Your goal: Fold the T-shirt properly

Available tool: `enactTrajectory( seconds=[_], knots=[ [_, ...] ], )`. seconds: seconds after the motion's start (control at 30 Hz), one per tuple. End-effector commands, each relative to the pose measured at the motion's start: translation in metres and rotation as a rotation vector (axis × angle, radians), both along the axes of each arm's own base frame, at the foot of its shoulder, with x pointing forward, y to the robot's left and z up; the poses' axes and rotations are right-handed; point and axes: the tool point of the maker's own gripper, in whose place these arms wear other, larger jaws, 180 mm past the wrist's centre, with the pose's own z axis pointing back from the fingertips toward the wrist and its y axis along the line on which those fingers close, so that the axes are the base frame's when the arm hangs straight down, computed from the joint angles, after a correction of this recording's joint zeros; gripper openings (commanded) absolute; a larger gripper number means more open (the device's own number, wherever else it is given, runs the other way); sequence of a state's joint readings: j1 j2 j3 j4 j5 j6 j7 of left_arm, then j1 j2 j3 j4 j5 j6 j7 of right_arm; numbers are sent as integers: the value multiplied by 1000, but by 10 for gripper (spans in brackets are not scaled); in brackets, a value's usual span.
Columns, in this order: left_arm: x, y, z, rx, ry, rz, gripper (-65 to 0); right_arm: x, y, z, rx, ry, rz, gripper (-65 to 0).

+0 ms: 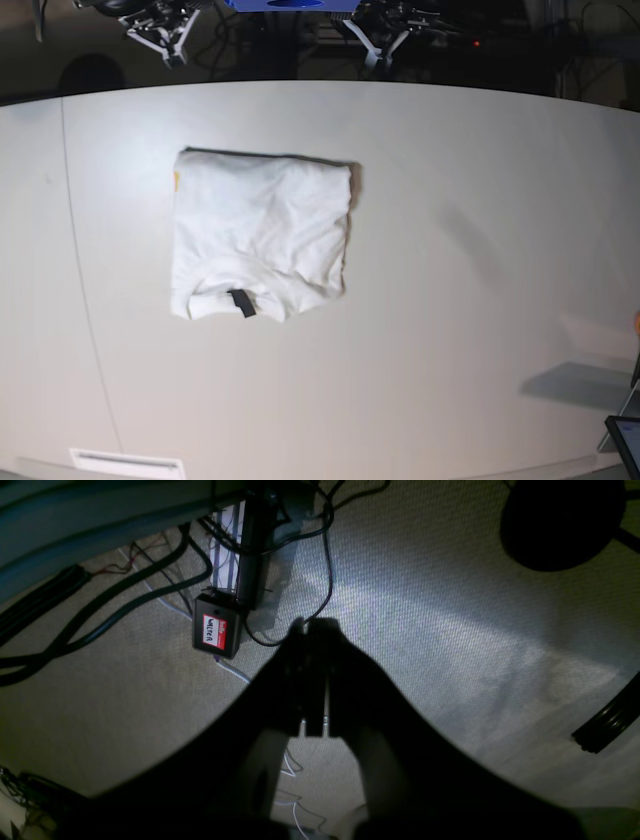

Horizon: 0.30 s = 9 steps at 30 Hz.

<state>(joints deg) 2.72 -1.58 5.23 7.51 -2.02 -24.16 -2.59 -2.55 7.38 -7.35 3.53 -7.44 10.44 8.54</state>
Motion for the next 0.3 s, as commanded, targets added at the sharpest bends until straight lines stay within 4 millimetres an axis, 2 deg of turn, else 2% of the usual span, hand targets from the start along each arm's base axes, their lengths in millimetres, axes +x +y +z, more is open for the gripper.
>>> enactTrajectory(
  seconds=[0.0,0.27],
  knots=[
    [1,-1,1,-8,-5,9,-593,2,-1,0,-1,-9,-10,-647],
    [2,-1,1,-8,-8,11,-593,2,-2,0,-1,-10,-10,-647]
  ],
)
